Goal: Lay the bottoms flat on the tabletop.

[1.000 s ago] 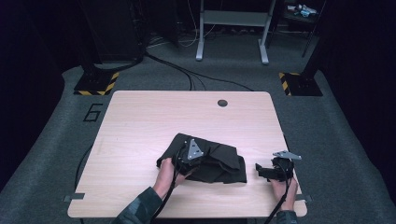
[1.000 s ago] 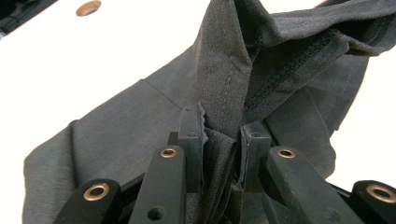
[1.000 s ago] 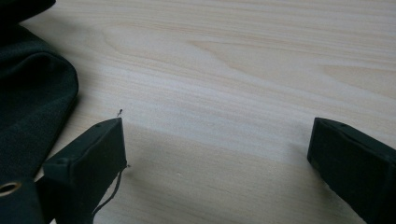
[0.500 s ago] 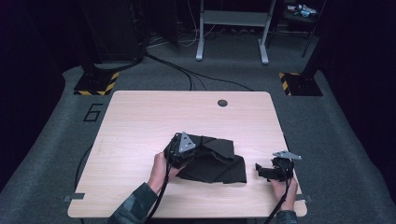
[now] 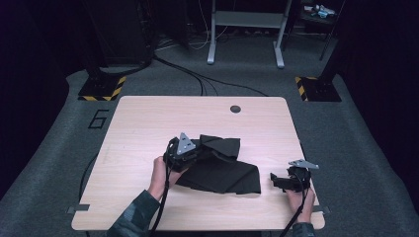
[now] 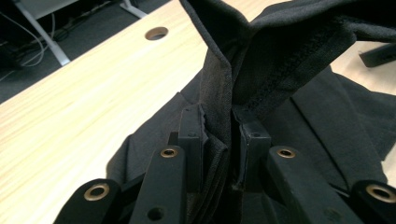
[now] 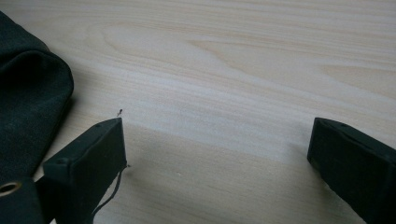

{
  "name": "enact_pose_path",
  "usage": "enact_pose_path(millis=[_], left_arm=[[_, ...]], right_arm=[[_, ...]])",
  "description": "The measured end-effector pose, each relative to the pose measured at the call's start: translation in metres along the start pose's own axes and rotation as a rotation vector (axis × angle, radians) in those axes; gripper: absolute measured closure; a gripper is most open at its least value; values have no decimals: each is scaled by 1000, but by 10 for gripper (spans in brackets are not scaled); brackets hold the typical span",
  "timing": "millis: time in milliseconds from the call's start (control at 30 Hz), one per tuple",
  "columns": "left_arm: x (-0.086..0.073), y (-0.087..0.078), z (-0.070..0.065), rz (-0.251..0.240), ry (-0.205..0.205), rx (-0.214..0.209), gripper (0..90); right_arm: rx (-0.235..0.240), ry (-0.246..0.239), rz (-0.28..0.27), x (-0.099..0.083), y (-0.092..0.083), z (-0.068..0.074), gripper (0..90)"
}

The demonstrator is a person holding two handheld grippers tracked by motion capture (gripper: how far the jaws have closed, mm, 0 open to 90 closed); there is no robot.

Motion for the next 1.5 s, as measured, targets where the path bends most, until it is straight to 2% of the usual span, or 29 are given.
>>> enact_pose_path(millis=[300,533,1100,1300,1500], left_arm=[[-2,-11,14,-11,-22,27,757],[-6,-21,27,-30,-45,65,758],[-26,-49,61,-58,-131,160,761],[-40,-60,74,-64,-180,188,764],[-58,-69,88,-84,-267,215,769]], right_arm=[[-3,4,4,0,0,1,37],[-6,4,7,0,0,1,38],[-8,-3,4,0,0,1,38],[-9,-4,5,0,0,1,38],[-11,-10,6,0,1,1,38]])
Point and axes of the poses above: each handheld gripper's, and its own axes: y roughly forward along the jaws, x roughly out of its top, z roughly to its left, the point moved 1 cm from there along y, roughly forward along the jaws, and after that the axes turned 2 degrees about -z, right-handed, at the moved point
